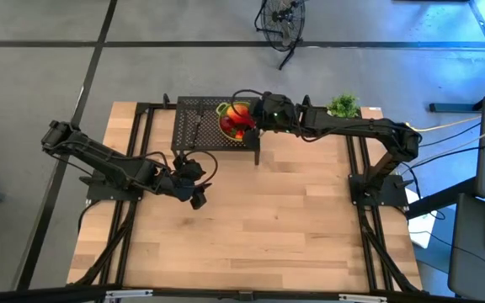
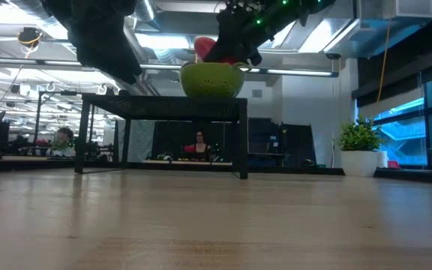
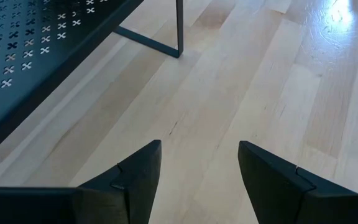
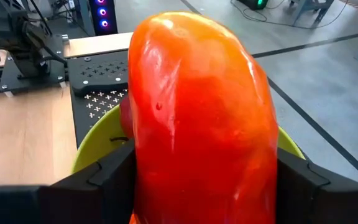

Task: Pick & Place Fruit
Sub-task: Put the red mango into the green strainer bowl on the shelf

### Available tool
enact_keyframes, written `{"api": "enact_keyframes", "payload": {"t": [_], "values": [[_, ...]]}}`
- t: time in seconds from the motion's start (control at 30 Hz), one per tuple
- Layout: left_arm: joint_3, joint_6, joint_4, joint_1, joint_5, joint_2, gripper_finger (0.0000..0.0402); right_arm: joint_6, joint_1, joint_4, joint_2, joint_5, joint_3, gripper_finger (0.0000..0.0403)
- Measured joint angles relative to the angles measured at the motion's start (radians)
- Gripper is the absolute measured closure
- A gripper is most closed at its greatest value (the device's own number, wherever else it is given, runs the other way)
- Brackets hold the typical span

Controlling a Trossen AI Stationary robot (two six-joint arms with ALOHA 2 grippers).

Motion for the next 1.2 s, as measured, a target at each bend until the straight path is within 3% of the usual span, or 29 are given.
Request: {"api": "enact_keyframes", "payload": {"t": [0.77, 1.2], "values": [[0.000, 0.000, 0.000, 0.000, -0.001, 0.000, 0.0192, -0.056, 0.000, -0.020, 0.000, 0.034, 0.000, 0.0108], [0.000, 0.000, 0.000, 0.000, -0.001, 0.000, 0.0192, -0.061, 0.001, -0.001, 0.000, 0.060, 0.000, 0.0060]]}}
